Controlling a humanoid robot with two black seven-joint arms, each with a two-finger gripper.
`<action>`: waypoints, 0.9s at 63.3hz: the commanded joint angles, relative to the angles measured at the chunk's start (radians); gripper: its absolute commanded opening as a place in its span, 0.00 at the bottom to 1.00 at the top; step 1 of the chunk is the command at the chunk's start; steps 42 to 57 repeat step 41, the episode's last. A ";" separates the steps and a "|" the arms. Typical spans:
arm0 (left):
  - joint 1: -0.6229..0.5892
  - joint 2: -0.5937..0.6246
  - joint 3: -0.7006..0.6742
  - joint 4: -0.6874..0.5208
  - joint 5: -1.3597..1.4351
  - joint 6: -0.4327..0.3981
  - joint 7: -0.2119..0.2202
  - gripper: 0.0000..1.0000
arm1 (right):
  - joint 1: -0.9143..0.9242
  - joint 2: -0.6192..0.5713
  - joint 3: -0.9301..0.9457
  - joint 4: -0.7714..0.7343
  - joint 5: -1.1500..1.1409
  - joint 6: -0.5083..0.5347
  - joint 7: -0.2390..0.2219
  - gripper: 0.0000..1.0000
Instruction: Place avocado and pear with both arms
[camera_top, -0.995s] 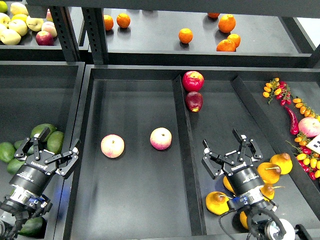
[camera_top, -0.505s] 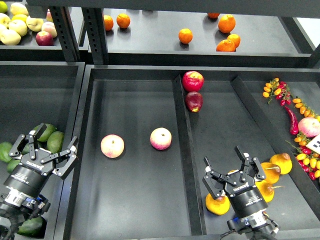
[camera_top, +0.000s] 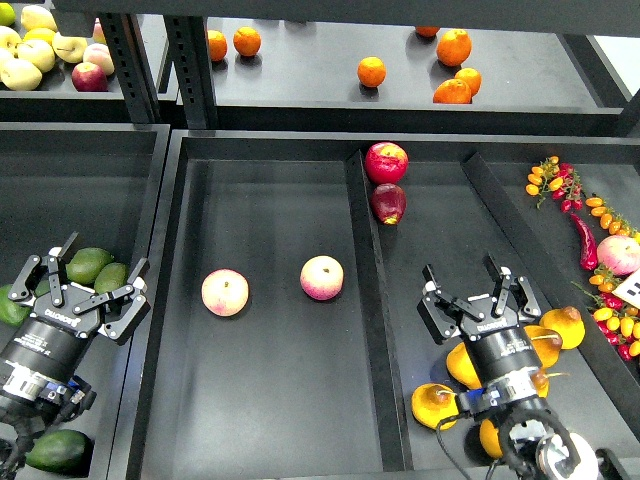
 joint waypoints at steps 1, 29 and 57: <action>-0.003 0.000 0.014 -0.003 0.000 0.000 0.000 1.00 | 0.001 0.000 -0.019 0.000 0.000 -0.003 0.000 1.00; -0.006 0.000 0.062 -0.013 0.000 0.000 0.000 1.00 | 0.006 0.000 -0.024 0.002 0.002 0.004 0.001 1.00; -0.006 0.000 0.071 -0.020 0.002 0.000 0.000 1.00 | 0.006 0.000 -0.022 0.002 0.002 0.007 0.001 1.00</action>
